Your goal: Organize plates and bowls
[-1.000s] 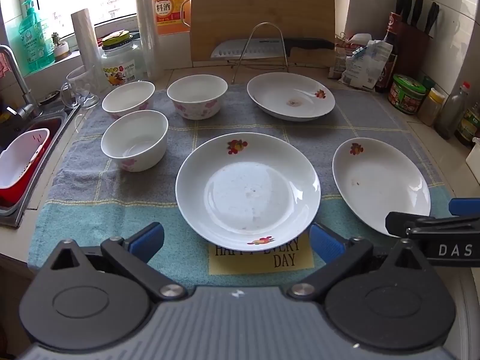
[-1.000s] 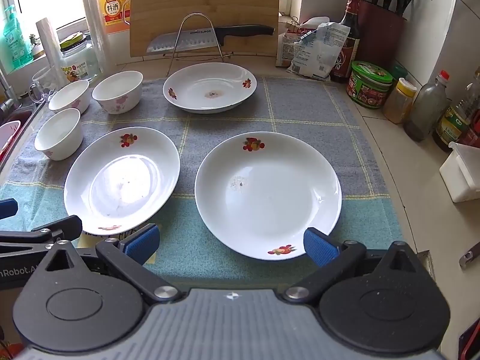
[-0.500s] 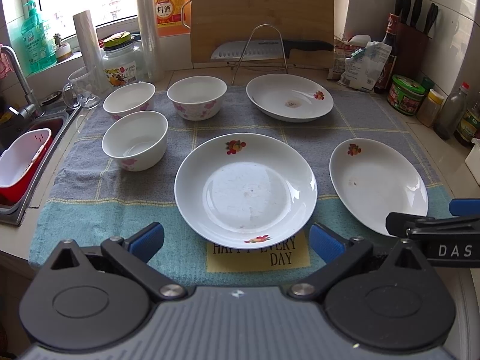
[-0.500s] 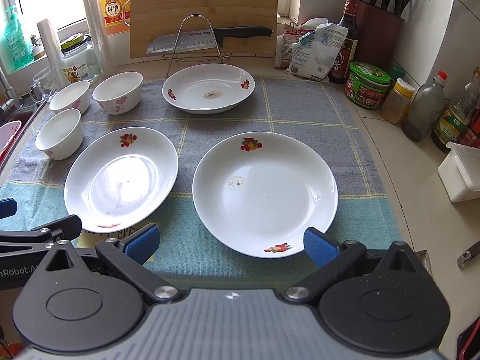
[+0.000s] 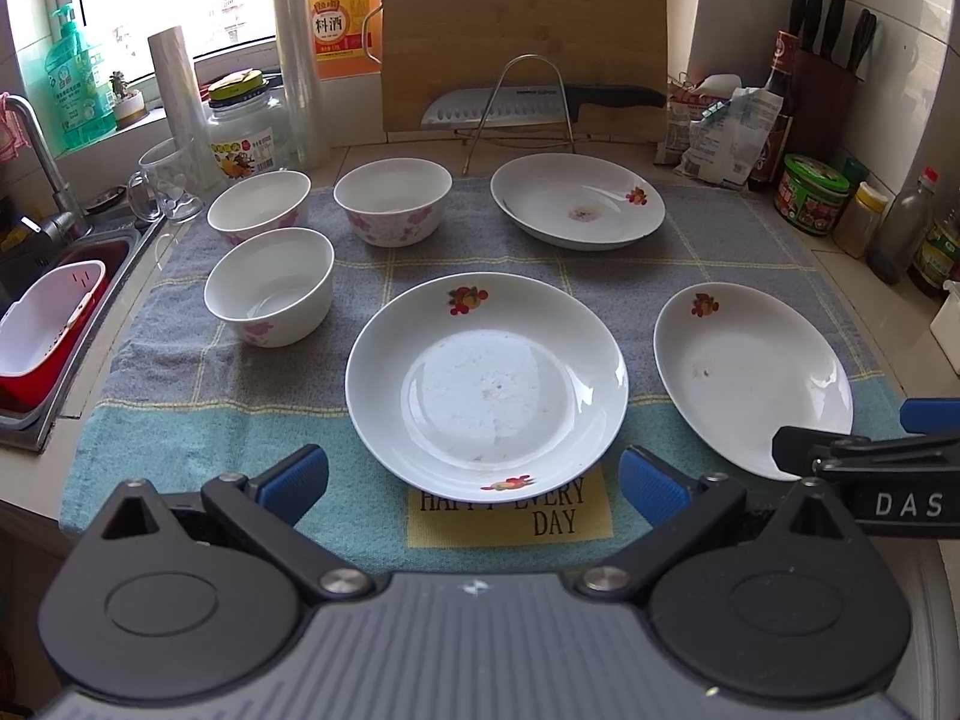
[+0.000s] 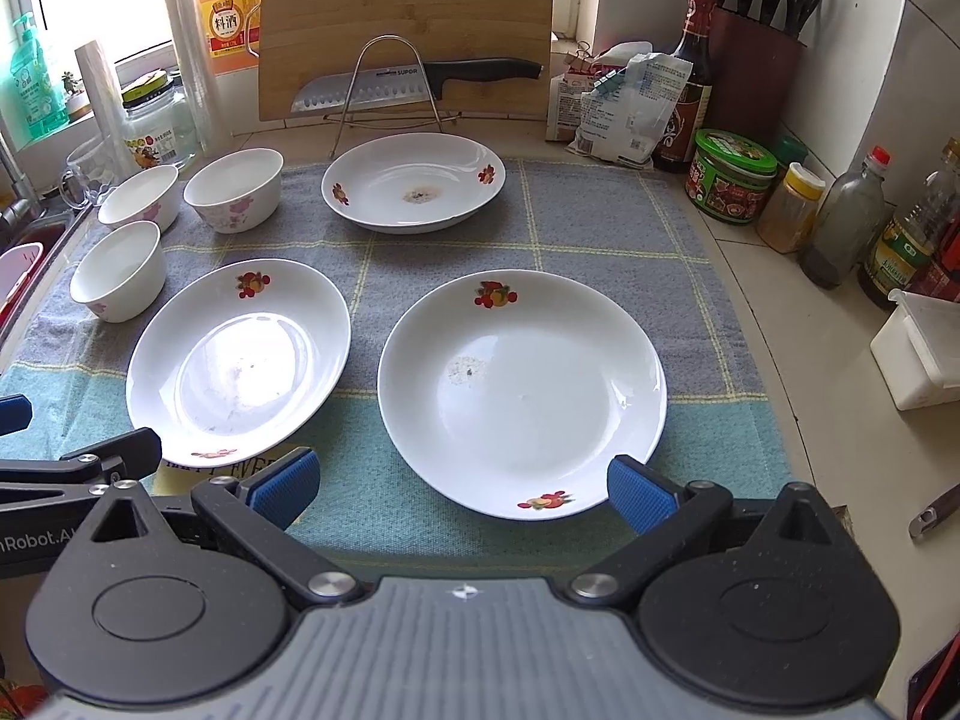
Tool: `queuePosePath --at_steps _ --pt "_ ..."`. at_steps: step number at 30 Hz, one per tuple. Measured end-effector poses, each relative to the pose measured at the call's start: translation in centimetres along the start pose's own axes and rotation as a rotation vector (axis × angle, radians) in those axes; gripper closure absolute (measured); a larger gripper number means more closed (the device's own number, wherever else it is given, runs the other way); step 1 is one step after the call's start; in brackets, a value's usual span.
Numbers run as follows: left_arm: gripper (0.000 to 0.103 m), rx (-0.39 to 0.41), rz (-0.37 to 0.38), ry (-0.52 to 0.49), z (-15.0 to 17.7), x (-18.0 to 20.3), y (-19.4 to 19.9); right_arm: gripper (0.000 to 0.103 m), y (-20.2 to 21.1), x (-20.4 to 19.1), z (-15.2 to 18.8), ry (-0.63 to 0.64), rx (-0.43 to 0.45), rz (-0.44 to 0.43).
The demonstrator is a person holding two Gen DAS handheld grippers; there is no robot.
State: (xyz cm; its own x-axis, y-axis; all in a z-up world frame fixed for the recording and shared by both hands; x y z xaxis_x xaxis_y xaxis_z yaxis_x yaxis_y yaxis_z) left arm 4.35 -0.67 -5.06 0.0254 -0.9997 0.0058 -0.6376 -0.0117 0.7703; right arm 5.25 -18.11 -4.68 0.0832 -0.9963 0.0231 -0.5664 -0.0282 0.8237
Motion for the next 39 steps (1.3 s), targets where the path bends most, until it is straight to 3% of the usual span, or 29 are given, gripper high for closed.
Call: queuePosePath --at_steps 39 --pt "0.001 0.01 -0.01 0.015 -0.05 0.36 0.36 0.0 0.12 0.36 -0.29 0.019 0.012 -0.019"
Point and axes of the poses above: each gripper's, at about its wrist camera, not at the fingertips, and y roughly against the way its jaws point, x to its right, z to its underside, the point moved 8 cm from there along -y, roughly the way its jaws point, and after that the axes turned 1 degree about y, right-handed, at the moved point
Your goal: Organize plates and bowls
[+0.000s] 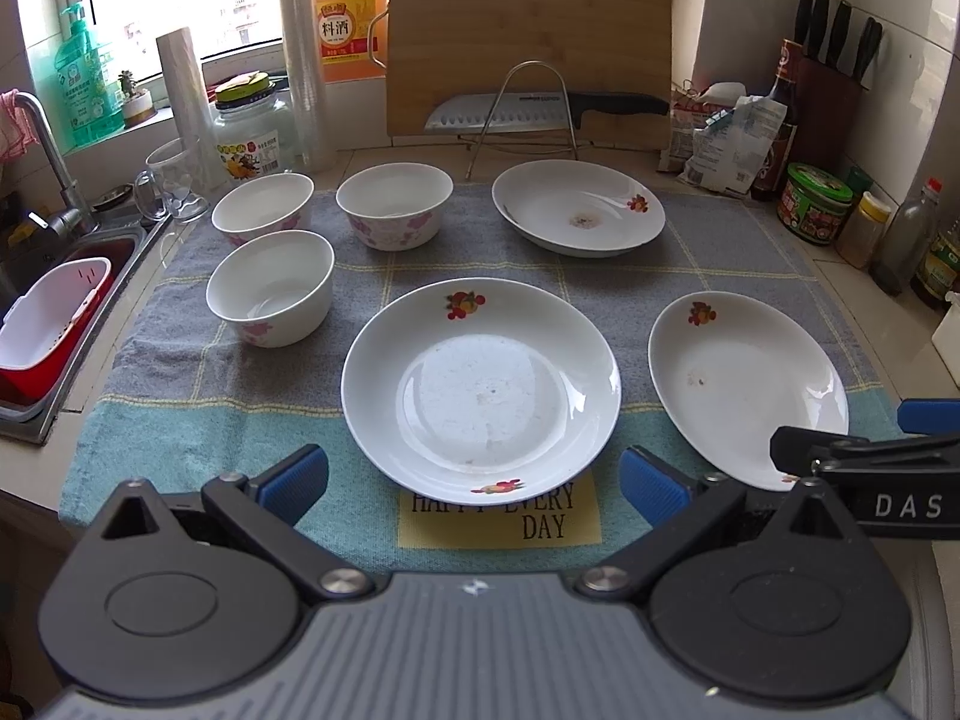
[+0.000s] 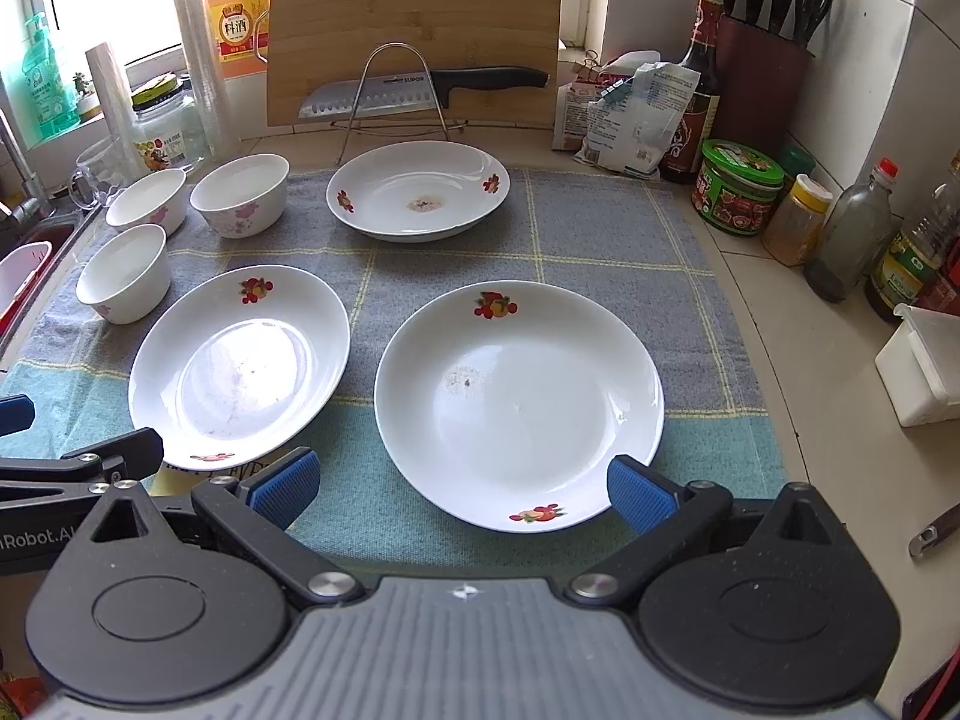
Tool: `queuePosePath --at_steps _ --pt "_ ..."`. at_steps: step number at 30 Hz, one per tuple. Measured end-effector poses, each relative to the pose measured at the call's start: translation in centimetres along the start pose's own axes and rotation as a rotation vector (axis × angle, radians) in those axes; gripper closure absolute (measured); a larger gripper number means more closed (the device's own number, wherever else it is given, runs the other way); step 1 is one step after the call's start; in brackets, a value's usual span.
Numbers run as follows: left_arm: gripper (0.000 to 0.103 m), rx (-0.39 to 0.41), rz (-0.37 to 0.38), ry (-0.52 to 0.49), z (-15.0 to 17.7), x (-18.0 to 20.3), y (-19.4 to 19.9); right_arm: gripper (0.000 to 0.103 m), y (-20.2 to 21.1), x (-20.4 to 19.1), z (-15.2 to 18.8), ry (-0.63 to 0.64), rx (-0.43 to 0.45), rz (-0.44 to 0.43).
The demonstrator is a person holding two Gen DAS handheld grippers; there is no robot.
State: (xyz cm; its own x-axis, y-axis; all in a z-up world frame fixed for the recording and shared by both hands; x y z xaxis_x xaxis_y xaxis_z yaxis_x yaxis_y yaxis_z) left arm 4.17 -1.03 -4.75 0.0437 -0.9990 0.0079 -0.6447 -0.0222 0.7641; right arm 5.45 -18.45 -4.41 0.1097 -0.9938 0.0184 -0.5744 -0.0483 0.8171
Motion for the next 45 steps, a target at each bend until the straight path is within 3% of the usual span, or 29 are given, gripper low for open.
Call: queuePosePath --at_steps 11,25,45 --pt "0.001 0.012 -0.01 0.006 0.1 0.6 0.2 0.0 0.5 0.6 0.0 0.024 0.026 -0.026" --pt "0.001 0.03 -0.009 0.006 0.0 2.8 0.4 0.0 1.1 3.5 0.1 0.094 0.143 -0.146" --pt "0.001 0.054 -0.03 -0.015 -1.2 6.3 -0.3 0.0 -4.6 7.2 4.6 0.186 0.08 -0.26"
Point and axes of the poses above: each gripper's, at about its wrist camera, not at the fingertips, and y roughly against the way its jaws point, x to its right, z to its underside, the point moved 8 cm from there along -y, roughly the way its jaws point, and after that the axes turned 1 degree about y, right-handed, at the moved point
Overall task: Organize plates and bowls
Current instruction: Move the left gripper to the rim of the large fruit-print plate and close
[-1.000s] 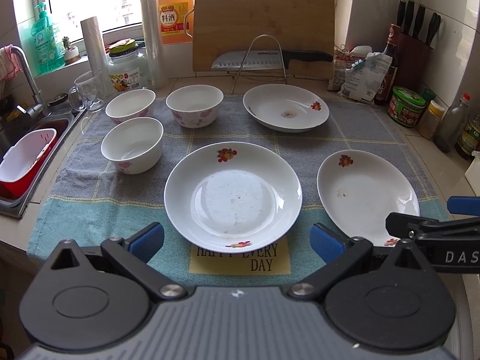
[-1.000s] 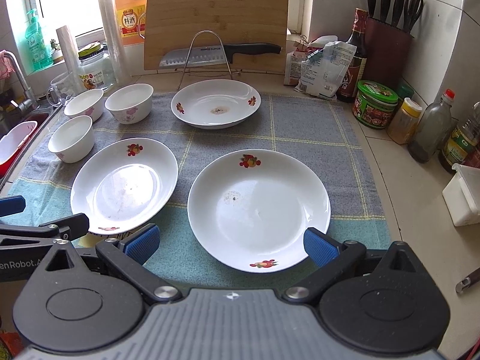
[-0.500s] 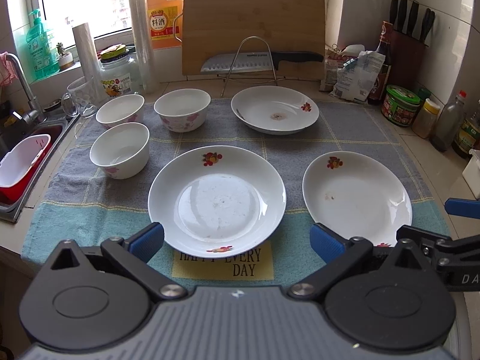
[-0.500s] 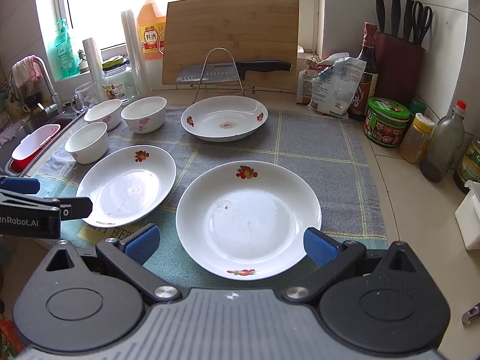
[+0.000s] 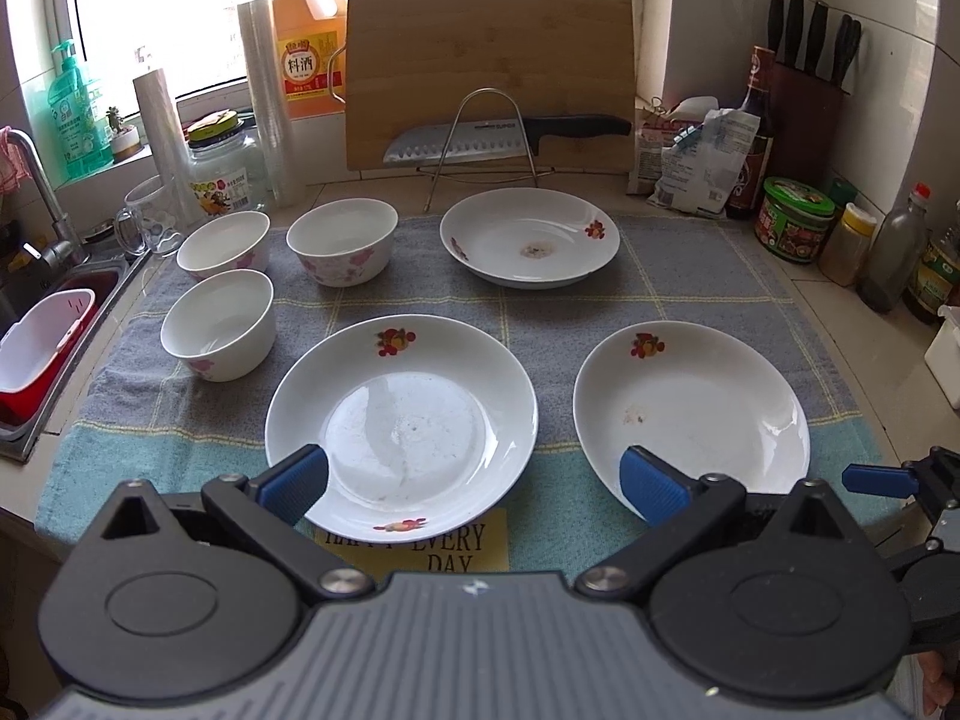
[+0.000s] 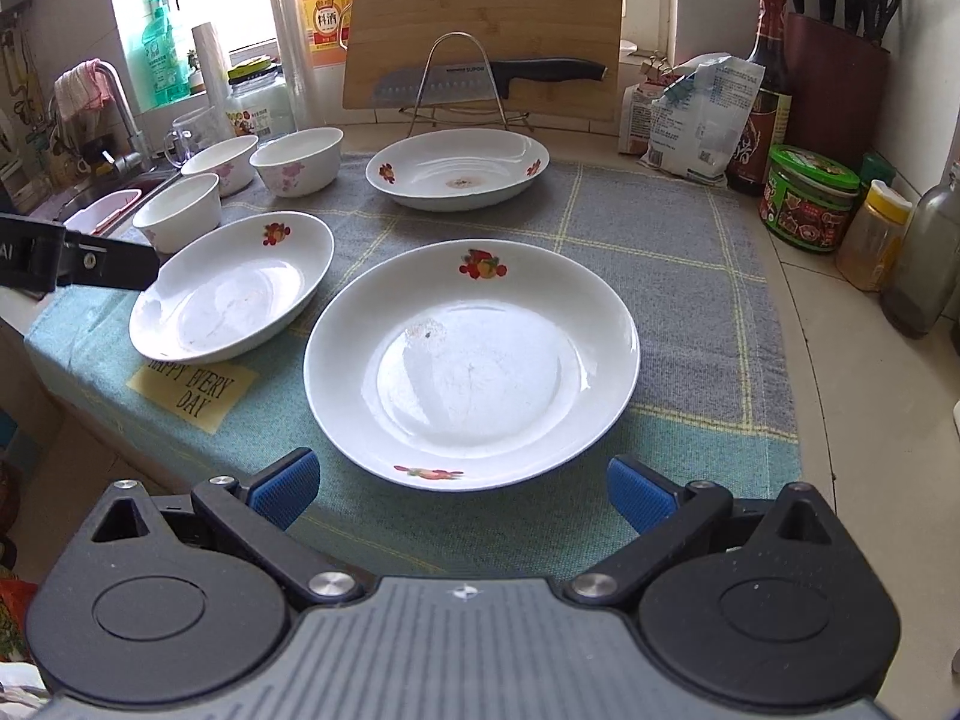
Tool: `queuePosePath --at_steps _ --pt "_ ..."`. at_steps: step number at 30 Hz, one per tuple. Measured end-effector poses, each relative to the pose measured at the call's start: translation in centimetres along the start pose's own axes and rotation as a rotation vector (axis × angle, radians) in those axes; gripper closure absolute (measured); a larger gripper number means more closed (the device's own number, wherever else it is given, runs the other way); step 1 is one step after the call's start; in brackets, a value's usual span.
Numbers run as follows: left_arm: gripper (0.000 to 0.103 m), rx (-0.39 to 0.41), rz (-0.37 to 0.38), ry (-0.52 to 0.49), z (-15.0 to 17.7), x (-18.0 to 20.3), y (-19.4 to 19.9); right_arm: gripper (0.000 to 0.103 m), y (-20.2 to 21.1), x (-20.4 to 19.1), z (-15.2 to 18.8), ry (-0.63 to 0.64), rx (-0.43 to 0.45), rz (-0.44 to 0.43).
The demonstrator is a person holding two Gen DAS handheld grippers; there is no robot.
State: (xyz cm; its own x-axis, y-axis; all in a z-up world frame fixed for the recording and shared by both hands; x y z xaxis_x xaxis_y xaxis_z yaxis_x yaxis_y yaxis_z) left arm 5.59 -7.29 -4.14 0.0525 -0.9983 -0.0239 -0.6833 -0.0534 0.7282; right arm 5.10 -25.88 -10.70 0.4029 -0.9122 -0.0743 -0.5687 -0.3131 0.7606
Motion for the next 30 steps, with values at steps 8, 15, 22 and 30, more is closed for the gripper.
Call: queuePosePath --at_steps 8,15,22,30 --pt "0.001 -0.002 0.017 -0.053 -1.1 1.7 -1.4 0.0 -2.1 0.8 1.4 0.022 -0.04 -0.008" --pt "0.001 -0.018 0.1 -0.128 -2.1 4.1 -4.2 0.0 -3.8 1.5 1.9 0.044 -0.063 0.026" --pt "0.001 -0.053 0.193 -0.217 -3.6 6.8 -7.3 0.0 -4.8 1.5 1.9 0.072 -0.062 0.048" --pt "0.001 -0.13 0.286 -0.295 -4.5 9.4 -11.3 0.0 -5.2 1.4 1.6 0.092 -0.053 0.05"
Point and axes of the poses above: each gripper's, at about its wrist camera, not at the fingertips, and y roughly against the way its jaws point, x to its right, z to its underside, the point moved 8 cm from there along -y, roughly the way its jaws point, and after that the axes turned 1 degree about y, right-handed, at the moved point
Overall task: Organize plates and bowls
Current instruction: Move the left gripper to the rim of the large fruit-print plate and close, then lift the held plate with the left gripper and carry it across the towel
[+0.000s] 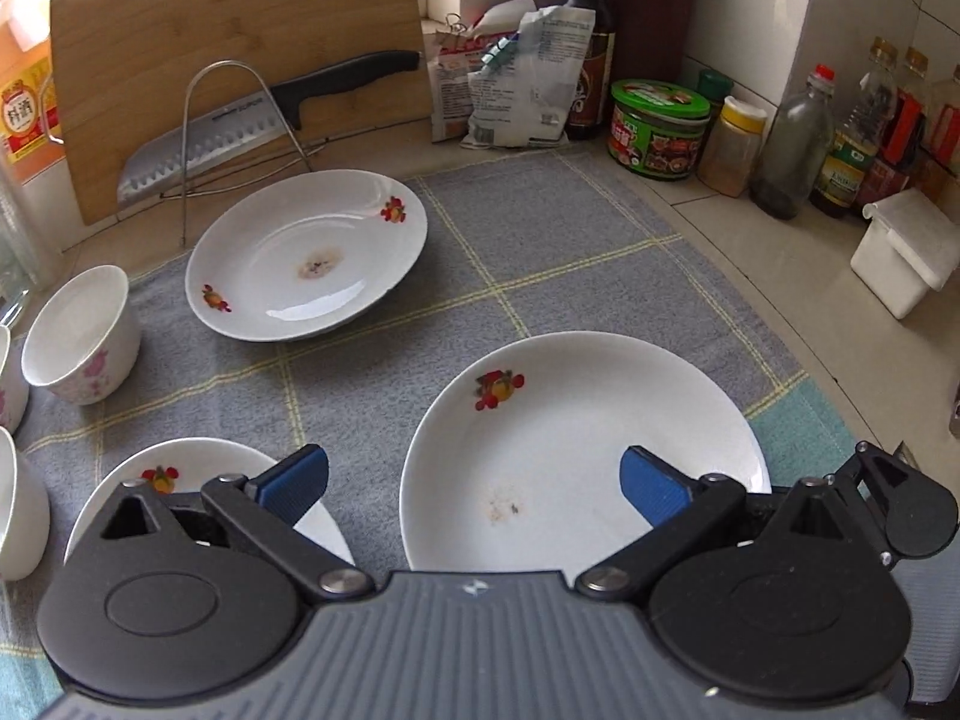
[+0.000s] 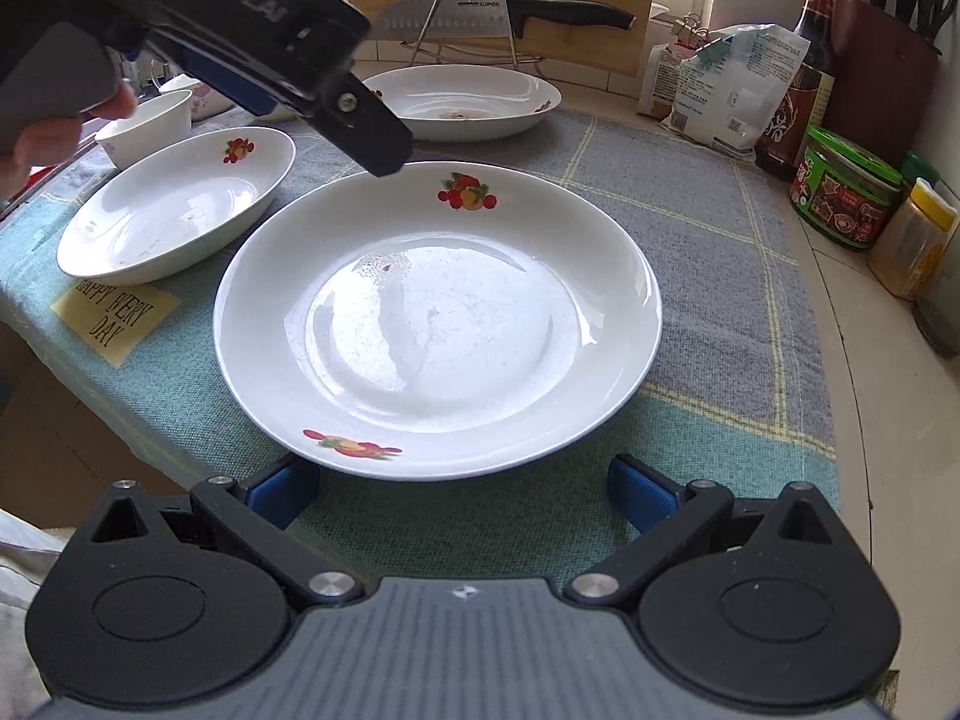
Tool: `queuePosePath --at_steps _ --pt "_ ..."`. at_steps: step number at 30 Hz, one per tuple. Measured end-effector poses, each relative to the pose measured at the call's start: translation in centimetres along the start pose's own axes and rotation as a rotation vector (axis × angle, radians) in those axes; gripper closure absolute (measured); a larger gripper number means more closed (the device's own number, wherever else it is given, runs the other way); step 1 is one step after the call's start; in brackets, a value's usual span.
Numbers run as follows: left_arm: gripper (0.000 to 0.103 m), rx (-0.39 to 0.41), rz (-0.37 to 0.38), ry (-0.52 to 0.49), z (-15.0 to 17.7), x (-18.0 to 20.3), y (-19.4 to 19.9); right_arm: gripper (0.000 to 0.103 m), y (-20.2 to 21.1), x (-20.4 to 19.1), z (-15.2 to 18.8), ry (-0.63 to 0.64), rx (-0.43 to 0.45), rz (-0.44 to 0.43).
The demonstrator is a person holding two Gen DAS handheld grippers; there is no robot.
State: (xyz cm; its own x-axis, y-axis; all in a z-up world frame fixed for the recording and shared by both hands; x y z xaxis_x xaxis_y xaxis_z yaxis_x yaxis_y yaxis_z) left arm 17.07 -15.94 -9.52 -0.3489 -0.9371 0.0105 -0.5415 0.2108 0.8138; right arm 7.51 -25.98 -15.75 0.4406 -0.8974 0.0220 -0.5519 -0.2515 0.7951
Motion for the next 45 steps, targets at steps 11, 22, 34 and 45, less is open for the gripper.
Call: queuePosePath --at_steps 11,22,34,45 --pt "0.001 -0.121 0.104 -0.083 -1.1 1.8 -5.8 0.0 0.1 0.0 0.0 -0.007 0.013 0.007" --pt "0.0 -0.227 0.17 -0.185 -0.2 2.7 -8.4 0.0 0.3 -0.2 0.2 -0.009 0.045 0.012" --pt "0.0 -0.232 0.197 -0.235 -0.5 2.3 -8.7 0.0 0.4 -0.3 0.3 -0.01 0.065 0.014" --pt "0.0 -0.236 0.242 -0.322 -0.4 2.2 -8.6 0.0 0.1 -0.3 -0.1 -0.006 0.074 0.01"
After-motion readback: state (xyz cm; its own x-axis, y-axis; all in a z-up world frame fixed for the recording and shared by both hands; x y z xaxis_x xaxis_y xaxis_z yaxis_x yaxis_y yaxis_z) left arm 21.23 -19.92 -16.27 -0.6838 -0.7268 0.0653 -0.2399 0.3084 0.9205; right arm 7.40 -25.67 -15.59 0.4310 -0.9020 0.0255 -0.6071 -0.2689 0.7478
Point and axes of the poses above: each gripper's, at about its wrist camera, not at the fingertips, and y roughly against the way its jaws point, x to its right, z to its underside, the point moved 8 cm from there along -y, roughly the way its jaws point, and after that the axes turned 1 degree about y, right-handed, at the moved point
